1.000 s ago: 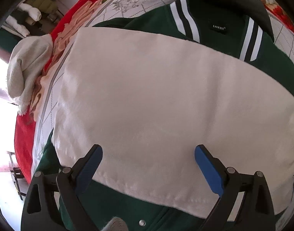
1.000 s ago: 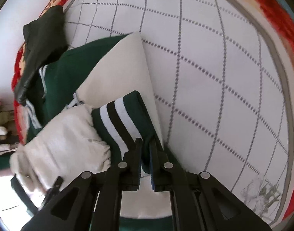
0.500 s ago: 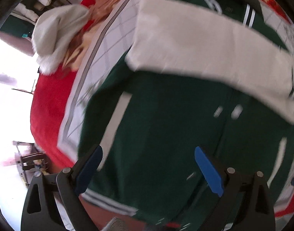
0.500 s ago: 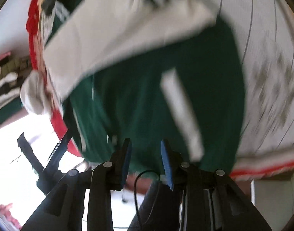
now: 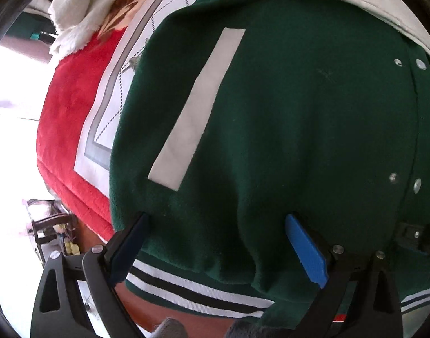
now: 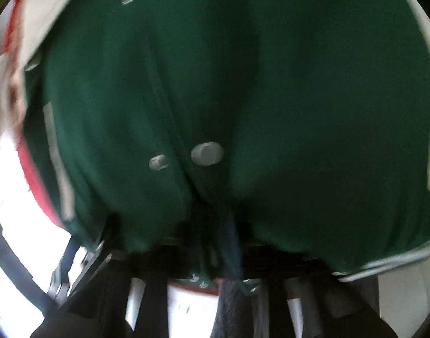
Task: Fold large clothes
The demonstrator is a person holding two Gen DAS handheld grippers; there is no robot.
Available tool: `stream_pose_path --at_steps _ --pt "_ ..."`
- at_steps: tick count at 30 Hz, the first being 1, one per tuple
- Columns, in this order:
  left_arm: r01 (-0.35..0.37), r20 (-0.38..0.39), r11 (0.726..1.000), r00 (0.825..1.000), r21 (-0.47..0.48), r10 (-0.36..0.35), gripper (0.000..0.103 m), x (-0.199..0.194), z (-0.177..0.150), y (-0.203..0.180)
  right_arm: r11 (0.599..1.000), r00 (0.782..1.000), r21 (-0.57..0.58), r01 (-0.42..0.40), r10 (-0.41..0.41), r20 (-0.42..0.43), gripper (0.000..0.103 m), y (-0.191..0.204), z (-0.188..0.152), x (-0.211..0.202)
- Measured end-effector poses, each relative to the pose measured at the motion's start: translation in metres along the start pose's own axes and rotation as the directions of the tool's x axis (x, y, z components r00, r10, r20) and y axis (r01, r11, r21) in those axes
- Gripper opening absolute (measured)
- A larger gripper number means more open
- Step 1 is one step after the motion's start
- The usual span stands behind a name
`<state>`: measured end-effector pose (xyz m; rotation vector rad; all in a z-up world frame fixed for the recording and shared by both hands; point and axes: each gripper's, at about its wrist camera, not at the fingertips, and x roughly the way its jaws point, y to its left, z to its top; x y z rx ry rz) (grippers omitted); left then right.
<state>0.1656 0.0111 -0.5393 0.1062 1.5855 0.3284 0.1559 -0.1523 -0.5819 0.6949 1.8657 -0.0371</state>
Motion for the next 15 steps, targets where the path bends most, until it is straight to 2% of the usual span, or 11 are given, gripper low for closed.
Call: stream_pose_path --at_steps 3,6,7,9,11,13,15 --pt "0.030 0.010 0.999 0.999 -0.012 -0.030 0.098 0.000 -0.001 0.002 0.999 0.999 0.035 -0.026 0.025 0.023 0.002 0.007 -0.011 -0.006" --pt "0.049 0.018 0.998 0.999 -0.027 -0.048 0.098 0.002 -0.003 0.012 0.999 0.998 -0.036 -0.023 0.025 0.055 0.002 0.031 -0.024 -0.015" --pt "0.050 0.016 0.998 0.999 -0.033 -0.049 0.098 0.001 -0.002 0.014 0.997 0.999 -0.083 0.005 -0.001 0.049 0.002 0.038 -0.025 -0.011" --pt "0.066 0.008 0.996 0.998 -0.052 -0.066 0.098 -0.003 -0.002 0.017 0.993 1.000 -0.114 0.027 -0.028 -0.010 0.002 0.037 -0.022 0.003" --pt "0.085 0.006 0.994 0.996 -0.073 -0.084 0.098 -0.009 0.000 0.024 0.995 0.997 -0.091 -0.034 0.027 -0.071 0.002 0.026 -0.019 0.006" --pt "0.096 0.035 0.991 0.995 -0.091 -0.093 0.098 -0.028 0.003 0.030 0.993 0.995 -0.092 -0.075 0.068 -0.074 0.008 0.014 -0.021 -0.012" --pt "0.093 0.075 0.991 0.993 -0.096 -0.086 0.098 -0.049 0.009 0.031 0.992 0.996 -0.097 -0.085 0.082 -0.031 0.028 -0.003 -0.024 -0.038"
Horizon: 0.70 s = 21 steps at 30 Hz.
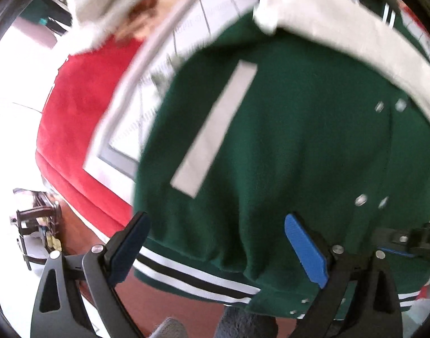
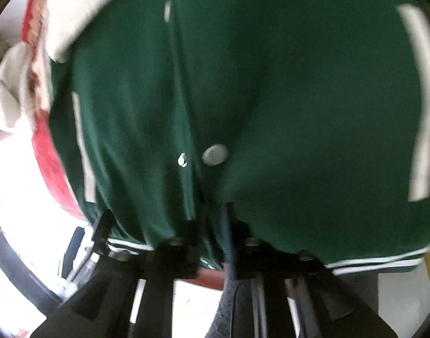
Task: Fold large clothes
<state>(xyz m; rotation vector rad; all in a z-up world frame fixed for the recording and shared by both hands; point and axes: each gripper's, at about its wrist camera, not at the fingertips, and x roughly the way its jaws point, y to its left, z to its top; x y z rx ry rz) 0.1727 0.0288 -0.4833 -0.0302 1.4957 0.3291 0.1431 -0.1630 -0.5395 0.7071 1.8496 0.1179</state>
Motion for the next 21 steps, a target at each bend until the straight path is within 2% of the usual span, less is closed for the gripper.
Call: stream_pose_path --at_steps 3,5,8,11,13,17,19,21 --pt "0.021 0.057 1.000 0.998 0.000 -0.021 0.098 -0.032 0.014 -0.018 1.000 0.997 0.013 -0.011 0.010 0.074 0.044 -0.034 -0.012 -0.054" --pt "0.031 0.080 0.999 0.996 0.014 -0.032 0.098 -0.049 0.020 -0.042 0.999 0.993 0.038 -0.004 -0.001 0.122 0.050 -0.066 -0.014 -0.092" --pt "0.028 0.113 0.999 0.993 0.039 -0.032 0.098 -0.064 0.029 -0.087 0.996 0.983 0.089 0.007 -0.023 0.181 0.052 -0.125 -0.006 -0.146" --pt "0.026 0.113 0.999 0.993 0.040 -0.030 0.098 -0.065 0.035 -0.132 0.993 0.973 0.092 0.068 -0.087 0.212 0.053 -0.170 0.035 -0.184" --pt "-0.005 0.105 0.999 0.994 0.042 0.000 0.098 -0.057 0.035 -0.169 0.992 0.967 0.068 0.108 -0.121 0.226 0.053 -0.193 0.060 -0.193" --pt "-0.094 0.048 0.995 0.995 0.036 0.092 0.098 -0.024 0.034 -0.225 0.990 0.972 -0.057 0.129 -0.115 0.205 0.053 -0.243 0.132 -0.186" --pt "-0.138 0.003 0.990 0.990 0.017 0.138 0.098 -0.003 0.030 -0.241 0.987 0.980 -0.133 0.087 -0.061 0.188 0.053 -0.252 0.166 -0.178" --pt "-0.179 -0.049 0.984 0.983 -0.008 0.179 0.098 0.017 0.026 -0.253 0.975 0.981 -0.205 0.088 -0.049 0.190 0.053 -0.250 0.191 -0.174"
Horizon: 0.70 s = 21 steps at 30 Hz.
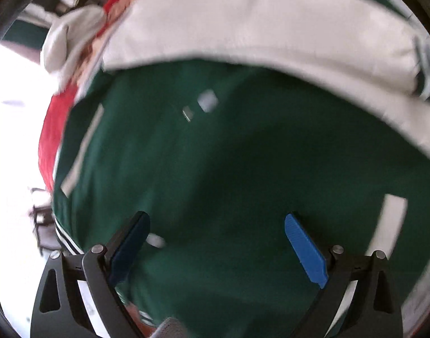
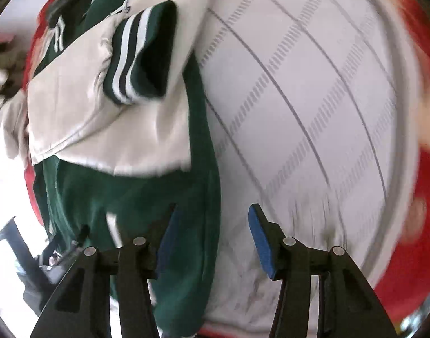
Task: Fold large clothes
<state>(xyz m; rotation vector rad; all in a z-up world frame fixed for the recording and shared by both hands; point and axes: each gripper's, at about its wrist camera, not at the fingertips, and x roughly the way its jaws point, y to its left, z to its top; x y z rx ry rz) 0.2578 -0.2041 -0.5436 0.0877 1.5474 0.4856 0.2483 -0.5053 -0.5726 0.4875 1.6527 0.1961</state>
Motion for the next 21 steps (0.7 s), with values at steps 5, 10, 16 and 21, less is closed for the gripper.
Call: stream_pose_path --at_steps 5,10,16,21 --pt "-0.055 -0.031 0.994 0.998 -0.092 0.053 0.100 0.013 0.000 -0.005 0.995 1.000 -0.103 0.018 -0.016 0.024 0.045 -0.013 0.029 0.017" --pt "-0.069 -0.045 0.990 0.997 -0.126 0.064 0.103 0.016 0.006 -0.004 0.999 0.995 -0.050 -0.007 0.012 0.096 0.033 -0.036 0.024 0.000" --pt "-0.093 -0.044 0.984 0.995 -0.153 0.087 0.103 0.020 0.007 -0.005 0.996 0.998 -0.076 0.047 -0.044 0.045 0.036 -0.031 0.028 0.004" --pt "-0.114 -0.029 0.980 0.993 -0.162 0.110 0.103 0.014 0.003 -0.010 0.997 1.000 -0.083 -0.010 0.009 -0.010 0.040 -0.041 0.033 -0.002"
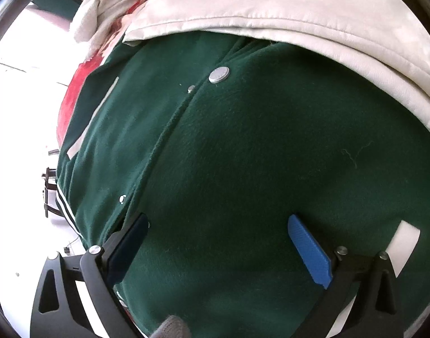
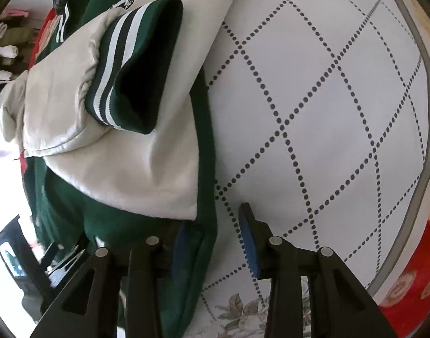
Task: Fold large clothes
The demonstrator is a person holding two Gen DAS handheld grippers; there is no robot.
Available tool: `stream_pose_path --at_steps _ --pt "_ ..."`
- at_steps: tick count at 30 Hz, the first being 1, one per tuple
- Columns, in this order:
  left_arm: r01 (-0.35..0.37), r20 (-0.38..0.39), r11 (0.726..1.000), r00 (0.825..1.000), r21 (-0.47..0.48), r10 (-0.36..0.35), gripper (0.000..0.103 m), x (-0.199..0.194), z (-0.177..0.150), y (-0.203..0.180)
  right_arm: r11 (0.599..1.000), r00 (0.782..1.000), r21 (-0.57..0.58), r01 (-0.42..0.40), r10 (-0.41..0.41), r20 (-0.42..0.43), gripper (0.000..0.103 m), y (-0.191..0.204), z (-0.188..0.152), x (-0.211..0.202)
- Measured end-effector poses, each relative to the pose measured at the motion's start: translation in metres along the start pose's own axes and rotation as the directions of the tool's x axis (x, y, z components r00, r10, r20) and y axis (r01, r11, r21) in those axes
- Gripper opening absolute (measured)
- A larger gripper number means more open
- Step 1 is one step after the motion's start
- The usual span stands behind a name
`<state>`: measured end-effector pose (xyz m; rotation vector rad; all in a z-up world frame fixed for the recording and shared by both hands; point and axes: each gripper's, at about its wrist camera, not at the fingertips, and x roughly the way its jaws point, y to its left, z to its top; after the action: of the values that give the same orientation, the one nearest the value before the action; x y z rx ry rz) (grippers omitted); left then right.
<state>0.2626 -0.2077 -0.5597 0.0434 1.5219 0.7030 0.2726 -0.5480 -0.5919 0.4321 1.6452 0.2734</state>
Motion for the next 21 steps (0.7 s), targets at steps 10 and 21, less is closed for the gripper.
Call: stream_pose_path --at_steps 10,21 --pt "-0.108 0.097 0.960 0.992 0.258 0.086 0.102 -0.096 -0.104 -0.034 0.989 0.998 0.146 -0.016 0.023 -0.050 0.048 -0.095 -0.064 -0.064" --pt "-0.320 0.234 0.786 0.945 0.529 0.228 0.103 -0.073 -0.207 -0.137 0.953 0.997 0.292 0.080 -0.071 -0.041 0.048 -0.179 -0.117 -0.110"
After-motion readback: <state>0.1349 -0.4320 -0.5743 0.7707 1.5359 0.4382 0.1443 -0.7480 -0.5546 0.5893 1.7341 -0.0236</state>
